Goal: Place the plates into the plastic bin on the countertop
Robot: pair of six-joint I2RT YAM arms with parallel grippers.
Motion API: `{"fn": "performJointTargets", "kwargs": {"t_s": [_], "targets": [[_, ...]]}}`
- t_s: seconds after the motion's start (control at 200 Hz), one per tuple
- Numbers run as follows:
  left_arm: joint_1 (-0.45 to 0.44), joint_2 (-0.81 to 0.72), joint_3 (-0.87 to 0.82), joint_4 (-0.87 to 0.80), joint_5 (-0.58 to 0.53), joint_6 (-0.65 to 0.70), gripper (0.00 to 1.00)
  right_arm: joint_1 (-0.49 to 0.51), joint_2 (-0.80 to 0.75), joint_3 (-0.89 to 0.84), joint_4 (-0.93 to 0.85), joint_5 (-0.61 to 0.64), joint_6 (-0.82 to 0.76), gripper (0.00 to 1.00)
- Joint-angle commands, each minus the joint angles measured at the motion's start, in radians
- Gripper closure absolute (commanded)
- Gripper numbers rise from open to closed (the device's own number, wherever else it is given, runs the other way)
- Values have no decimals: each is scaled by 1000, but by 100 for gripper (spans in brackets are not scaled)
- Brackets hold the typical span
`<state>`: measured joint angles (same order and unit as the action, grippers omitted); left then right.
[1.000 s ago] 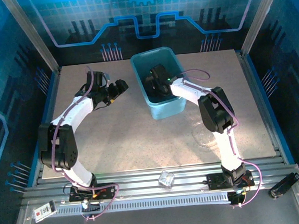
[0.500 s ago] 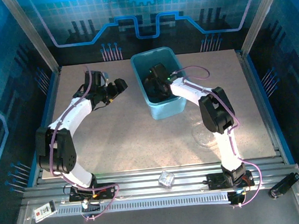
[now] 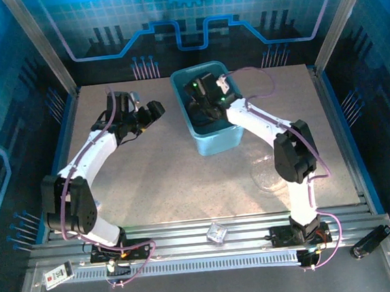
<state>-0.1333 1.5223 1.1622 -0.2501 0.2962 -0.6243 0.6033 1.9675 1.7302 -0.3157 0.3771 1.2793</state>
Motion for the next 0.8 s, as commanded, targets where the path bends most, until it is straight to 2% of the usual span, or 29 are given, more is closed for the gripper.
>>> {"fn": "performJointTargets", "kwargs": {"t_s": [0.0, 0.145, 0.28, 0.39, 0.58, 0.795], "targets": [[-19, -51, -21, -26, -2, 31, 12, 35, -91, 22, 15, 68, -203, 0], [-43, -87, -40, -28, -14, 35, 12, 47, -220, -58, 21, 77, -298, 0], [-67, -129, -71, -18, -32, 34, 12, 58, -399, -230, 85, 101, -357, 0], [-91, -164, -95, -15, -48, 32, 12, 63, -534, -325, 24, 152, -371, 0], [-132, -210, -140, -1, -79, 17, 12, 77, -808, -560, -115, 299, -276, 0], [-187, -264, -185, 7, -127, -12, 12, 57, -1064, -813, -405, 354, 1, 12]]}}
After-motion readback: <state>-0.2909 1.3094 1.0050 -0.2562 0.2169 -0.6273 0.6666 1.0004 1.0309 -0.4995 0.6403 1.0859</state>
